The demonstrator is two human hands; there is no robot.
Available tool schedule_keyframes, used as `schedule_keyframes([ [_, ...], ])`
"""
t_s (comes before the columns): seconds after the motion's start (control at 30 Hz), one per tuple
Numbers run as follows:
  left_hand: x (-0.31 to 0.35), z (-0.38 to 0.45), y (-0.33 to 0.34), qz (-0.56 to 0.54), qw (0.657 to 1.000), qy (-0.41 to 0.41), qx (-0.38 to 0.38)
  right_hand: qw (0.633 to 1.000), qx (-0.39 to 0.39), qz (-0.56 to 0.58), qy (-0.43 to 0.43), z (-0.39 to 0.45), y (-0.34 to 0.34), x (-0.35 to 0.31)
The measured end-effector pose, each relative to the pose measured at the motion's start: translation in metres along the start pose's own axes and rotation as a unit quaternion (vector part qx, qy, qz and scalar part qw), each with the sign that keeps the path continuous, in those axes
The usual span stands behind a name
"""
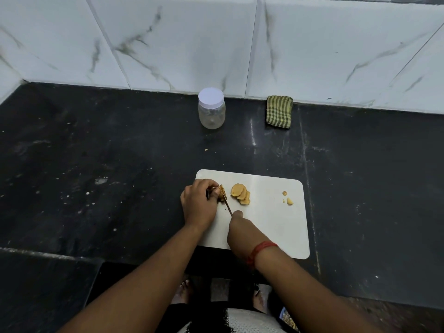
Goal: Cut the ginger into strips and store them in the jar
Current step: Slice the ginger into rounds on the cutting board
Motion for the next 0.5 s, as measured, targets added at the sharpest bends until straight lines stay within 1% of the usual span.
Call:
schedule_keyframes([
  [0.07,-0.001,0.0,0.001,0.001,1.0,0.005,-0.004,1.0,0.009,0.002,-0.006,0.004,-0.001,-0.001],
  [0.2,0.0,-0.001,0.001,-0.002,1.0,0.007,-0.014,0.999,-0.028,0.043,0.016,0.006,0.002,0.0],
  [0.23,0.001,-0.002,0.001,0.0,1.0,0.008,-0.017,0.999,-0.027,0.04,0.017,0.005,0.004,0.003],
  [0.33,0.001,-0.003,0.002,0.009,1.0,0.009,-0.018,1.0,-0.026,-0.014,0.007,-0.002,0.012,0.014],
  [0.37,0.001,-0.002,0.001,0.013,1.0,0.009,-0.016,1.0,-0.022,-0.011,-0.001,-0.004,0.013,0.016],
  [0.5,0.001,-0.001,0.002,0.019,1.0,0.015,-0.013,0.999,-0.04,-0.013,0.027,0.009,0.013,0.02],
])
Point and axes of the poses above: each hand's wrist, its own z-axis towards the middle knuckle, its own y-axis out of the palm, x = y × z, the point moved 8 cm from there along z, towards the middle knuckle, and after that the axes turned 12 degrees about y, right-handed, at the moved point
